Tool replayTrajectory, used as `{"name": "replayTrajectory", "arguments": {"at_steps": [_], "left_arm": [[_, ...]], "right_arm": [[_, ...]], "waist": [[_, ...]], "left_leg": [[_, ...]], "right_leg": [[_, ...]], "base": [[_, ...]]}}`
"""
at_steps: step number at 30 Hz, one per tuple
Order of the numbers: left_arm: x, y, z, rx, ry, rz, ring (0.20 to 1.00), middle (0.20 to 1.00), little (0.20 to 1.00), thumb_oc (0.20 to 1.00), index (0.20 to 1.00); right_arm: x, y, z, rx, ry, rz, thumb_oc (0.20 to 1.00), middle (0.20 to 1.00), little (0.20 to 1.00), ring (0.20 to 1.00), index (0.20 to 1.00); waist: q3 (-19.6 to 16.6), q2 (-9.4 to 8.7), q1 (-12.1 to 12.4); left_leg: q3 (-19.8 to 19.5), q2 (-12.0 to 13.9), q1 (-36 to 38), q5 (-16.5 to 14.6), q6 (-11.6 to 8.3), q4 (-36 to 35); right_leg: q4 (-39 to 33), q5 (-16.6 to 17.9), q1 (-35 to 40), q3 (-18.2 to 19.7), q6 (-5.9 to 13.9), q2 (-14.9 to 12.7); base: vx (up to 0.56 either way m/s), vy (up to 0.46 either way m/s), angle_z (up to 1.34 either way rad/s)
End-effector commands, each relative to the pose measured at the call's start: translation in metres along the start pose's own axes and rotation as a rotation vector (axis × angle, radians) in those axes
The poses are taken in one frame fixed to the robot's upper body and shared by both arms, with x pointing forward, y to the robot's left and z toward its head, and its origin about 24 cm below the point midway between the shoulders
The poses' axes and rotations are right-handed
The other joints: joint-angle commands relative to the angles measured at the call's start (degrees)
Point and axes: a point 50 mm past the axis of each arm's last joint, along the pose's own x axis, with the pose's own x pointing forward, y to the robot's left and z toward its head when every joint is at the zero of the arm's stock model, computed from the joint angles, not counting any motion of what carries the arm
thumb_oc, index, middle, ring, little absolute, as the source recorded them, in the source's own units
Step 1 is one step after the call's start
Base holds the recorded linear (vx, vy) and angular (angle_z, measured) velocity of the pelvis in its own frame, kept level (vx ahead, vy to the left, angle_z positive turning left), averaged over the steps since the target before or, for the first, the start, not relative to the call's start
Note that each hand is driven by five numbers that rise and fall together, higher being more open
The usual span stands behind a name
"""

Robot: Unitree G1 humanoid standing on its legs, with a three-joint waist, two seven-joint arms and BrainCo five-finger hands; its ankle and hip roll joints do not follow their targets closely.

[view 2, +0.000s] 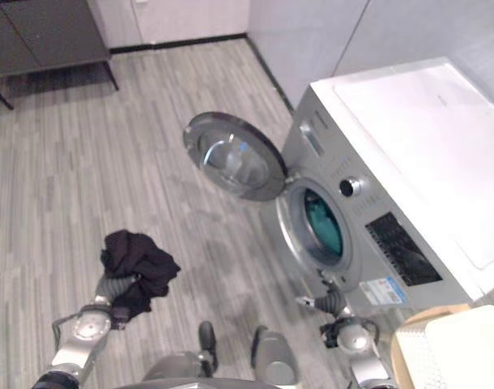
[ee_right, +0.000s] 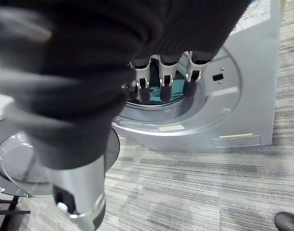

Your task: Grab the laundry basket,head to the washer,open it,put in the laundry and shut it.

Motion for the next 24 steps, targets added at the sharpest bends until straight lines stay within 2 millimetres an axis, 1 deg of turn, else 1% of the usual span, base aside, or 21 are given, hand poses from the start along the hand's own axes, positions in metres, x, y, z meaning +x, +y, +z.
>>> {"name": "replayTrajectory", "arguments": {"at_steps": [1, 2, 3, 4, 5, 6, 7, 9, 10, 11, 12, 13, 14, 15, 17, 18, 19, 20, 22, 23, 24], "left_arm": [[-0.001, 0.008, 0.023, 0.046, -0.123, 0.005, 0.2, 0.2, 0.2, 0.2, 0.2], [-0.001, 0.009, 0.022, 0.054, -0.12, 0.002, 0.2, 0.2, 0.2, 0.2, 0.2], [-0.003, 0.006, 0.021, 0.062, -0.12, -0.019, 0.2, 0.2, 0.2, 0.2, 0.2], [-0.003, 0.001, 0.023, 0.078, -0.13, -0.038, 0.2, 0.2, 0.2, 0.2, 0.2], [-0.004, -0.001, 0.02, 0.064, -0.12, -0.039, 0.2, 0.2, 0.2, 0.2, 0.2], [-0.004, -0.002, 0.018, 0.062, -0.116, -0.048, 0.2, 0.2, 0.2, 0.2, 0.2], [-0.004, -0.006, 0.019, 0.064, -0.119, -0.066, 0.2, 0.2, 0.2, 0.2, 0.2], [-0.003, -0.009, 0.02, 0.059, -0.118, -0.072, 0.2, 0.2, 0.2, 0.2, 0.2], [-0.002, -0.011, 0.021, 0.061, -0.121, -0.079, 0.2, 0.2, 0.2, 0.2, 0.2], [-0.002, -0.013, 0.021, 0.067, -0.121, -0.086, 0.2, 0.2, 0.2, 0.2, 0.2], [-0.002, -0.015, 0.021, 0.068, -0.124, -0.093, 0.2, 0.2, 0.2, 0.2, 0.2], [-0.002, -0.015, 0.022, 0.071, -0.126, -0.094, 0.2, 0.2, 0.2, 0.2, 0.2], [-0.002, -0.015, 0.022, 0.071, -0.126, -0.094, 0.2, 0.2, 0.2, 0.2, 0.2], [-0.001, -0.018, 0.023, 0.07, -0.132, -0.093, 0.2, 0.2, 0.2, 0.2, 0.2], [0.002, -0.022, 0.027, 0.064, -0.141, -0.097, 0.2, 0.2, 0.2, 0.2, 0.2], [0.003, -0.024, 0.029, 0.061, -0.145, -0.1, 0.2, 0.2, 0.2, 0.2, 0.2], [0.002, -0.025, 0.028, 0.055, -0.143, -0.103, 0.2, 0.2, 0.2, 0.2, 0.2], [0.002, -0.026, 0.028, 0.06, -0.143, -0.108, 0.2, 0.2, 0.2, 0.2, 0.2], [0.002, -0.026, 0.027, 0.065, -0.141, -0.113, 0.2, 0.2, 0.2, 0.2, 0.2], [0.002, -0.026, 0.028, 0.066, -0.141, -0.113, 0.2, 0.2, 0.2, 0.2, 0.2], [0.003, -0.024, 0.028, 0.071, -0.14, -0.114, 0.2, 0.2, 0.2, 0.2, 0.2]], "right_arm": [[0.009, -0.006, 0.017, 0.014, -0.071, -0.028, 1.0, 1.0, 1.0, 1.0, 1.0], [0.008, -0.005, 0.014, 0.001, -0.061, -0.025, 1.0, 1.0, 1.0, 1.0, 1.0], [0.007, -0.005, 0.013, -0.006, -0.06, -0.019, 1.0, 1.0, 1.0, 1.0, 1.0], [0.005, -0.005, 0.012, -0.006, -0.059, -0.022, 1.0, 1.0, 1.0, 1.0, 1.0], [0.005, -0.005, 0.008, 0.001, -0.047, -0.02, 1.0, 1.0, 1.0, 1.0, 1.0], [0.004, -0.006, 0.006, 0.0, -0.038, -0.025, 1.0, 1.0, 1.0, 1.0, 1.0], [0.005, -0.008, 0.005, -0.002, -0.035, -0.032, 1.0, 1.0, 1.0, 1.0, 1.0], [0.005, -0.011, 0.006, -0.006, -0.035, -0.035, 1.0, 1.0, 1.0, 1.0, 1.0], [0.006, -0.012, 0.005, -0.011, -0.032, -0.037, 1.0, 1.0, 1.0, 1.0, 1.0], [0.005, -0.014, 0.006, -0.014, -0.037, -0.039, 1.0, 1.0, 1.0, 1.0, 1.0], [0.005, -0.014, 0.007, -0.014, -0.04, -0.041, 1.0, 1.0, 1.0, 1.0, 1.0], [0.005, -0.016, 0.007, -0.02, -0.043, -0.046, 1.0, 1.0, 1.0, 1.0, 1.0], [0.005, -0.016, 0.007, -0.02, -0.043, -0.046, 1.0, 1.0, 1.0, 1.0, 1.0], [0.006, -0.018, 0.009, -0.029, -0.05, -0.052, 1.0, 1.0, 1.0, 1.0, 1.0], [0.008, -0.02, 0.009, -0.036, -0.05, -0.069, 1.0, 1.0, 1.0, 1.0, 1.0], [0.009, -0.021, 0.009, -0.033, -0.046, -0.081, 1.0, 1.0, 1.0, 1.0, 1.0], [0.008, -0.021, 0.009, -0.032, -0.046, -0.075, 1.0, 1.0, 1.0, 1.0, 1.0], [0.007, -0.02, 0.006, -0.03, -0.038, -0.072, 1.0, 1.0, 1.0, 1.0, 1.0], [0.008, -0.018, 0.005, -0.009, -0.026, -0.073, 1.0, 1.0, 1.0, 1.0, 1.0], [0.008, -0.018, 0.005, -0.009, -0.026, -0.073, 1.0, 1.0, 1.0, 1.0, 1.0], [0.009, -0.016, 0.005, 0.001, -0.022, -0.068, 1.0, 1.0, 1.0, 1.0, 1.0]], "waist": [[0.0, -1.63, -0.5], [-0.6, -1.49, 0.3], [-0.7, -1.3, -0.2], [-1.2, -1.71, -1.0], [-1.6, -1.82, -1.0], [-1.5, -2.16, -0.9], [-0.8, -2.65, -0.5], [-0.6, -2.89, -0.2], [-0.3, -3.54, 0.0], [-0.4, -3.83, 0.1], [-0.5, -3.92, 0.2], [-0.4, -3.96, 0.5], [-0.3, -3.98, 0.6], [-0.1, -3.48, 1.3], [0.4, -2.79, 1.8], [0.4, -2.46, 1.6], [0.1, -2.04, 1.6], [-0.5, -1.6, 1.1], [-0.8, -1.45, 0.3], [-0.8, -1.5, 0.5], [-0.7, -1.64, 0.2]], "left_leg": [[1.4, 4.4, 3.0, -9.0, -1.63, 6.3], [2.6, 4.8, 5.4, -10.6, -2.34, 6.0], [2.4, 5.2, 6.6, -11.4, -2.87, 6.5], [2.5, 5.7, 6.6, -10.9, -3.76, 8.2], [2.9, 6.7, 6.2, -9.6, -4.92, 11.6], [3.4, 7.7, 5.0, -8.3, -5.71, 16.3], [3.2, 9.5, 1.7, -6.6, -6.88, 23.8], [1.8, 10.0, -0.5, -5.8, -6.55, 25.6], [1.5, 9.2, -2.3, -5.4, -5.31, 24.6], [-0.1, 8.6, -3.7, -6.5, -4.87, 23.0], [-1.3, 8.1, -4.2, -7.4, -4.7, 20.8], [-3.5, 7.6, -5.2, -7.1, -4.96, 18.2], [-3.4, 7.6, -5.1, -7.0, -4.95, 18.1], [-9.6, 6.7, -7.3, -3.4, -6.23, 12.4], [-14.9, 6.6, -9.2, 0.6, -7.28, 7.8], [-16.4, 6.7, -10.5, 1.9, -7.58, 6.9], [-17.0, 6.8, -9.1, 0.8, -7.4, 5.0], [-16.8, 6.9, -8.3, 0.8, -7.19, 4.8], [-15.4, 6.2, -8.0, 0.0, -6.4, 6.2], [-15.1, 6.2, -8.1, -0.2, -6.36, 6.4], [-14.1, 5.9, -7.9, -0.9, -5.83, 7.1]], "right_leg": [[-12.3, 8.6, 4.0, -4.9, 4.15, 1.1], [-13.0, 7.7, 4.4, -12.6, 4.26, -0.2], [-14.0, 6.4, 6.1, -14.4, 3.68, -0.2], [-16.1, 5.5, 7.4, -12.2, 3.1, 1.0], [-18.1, 6.0, 8.8, -11.1, 2.39, 1.9], [-19.3, 6.4, 9.9, -10.8, 1.72, 2.3], [-20.6, 6.5, 11.4, -9.9, 0.39, 3.2], [-21.9, 6.0, 12.8, -8.6, -0.36, 4.0], [-22.8, 7.0, 13.0, -8.4, -0.49, 3.3], [-23.2, 6.8, 13.8, -7.1, -0.19, 3.1], [-23.5, 6.7, 14.0, -5.8, 0.12, 3.1], [-23.6, 6.5, 14.3, -4.3, 0.44, 3.2], [-23.6, 6.5, 14.4, -4.2, 0.46, 3.1], [-23.9, 6.1, 15.3, -1.1, 0.82, 3.8], [-23.7, 5.5, 16.1, 1.4, 1.02, 4.1], [-23.5, 5.4, 16.1, 2.4, 1.28, 3.9], [-22.8, 4.6, 16.1, 3.8, 1.76, 3.7], [-22.4, 4.5, 15.9, 4.4, 2.09, 3.3], [-21.1, 4.7, 15.0, 6.1, 2.73, 2.1], [-21.0, 4.6, 14.8, 6.3, 2.77, 2.0], [-19.8, 4.7, 14.0, 7.8, 3.13, 1.5]], "base": [[0.28, -0.022, -0.56], [0.32, -0.058, -0.41], [0.41, -0.133, -0.2], [0.29, -0.18, -0.32], [0.22, -0.202, -0.25], [0.17, -0.219, -0.13], [0.11, -0.168, -0.07], [0.08, -0.051, -0.31], [0.08, 0.064, -0.17], [0.09, 0.109, -0.26], [0.18, 0.149, -0.38], [0.12, 0.108, -0.64], [0.2, 0.198, -0.85], [0.18, 0.186, -0.96], [0.19, 0.244, -0.77], [0.15, 0.268, -1.05], [0.16, 0.291, -1.48], [0.17, 0.3, -1.49], [0.13, 0.287, -0.99], [0.09, 0.254, -0.56], [0.06, 0.189, -0.54]]}}
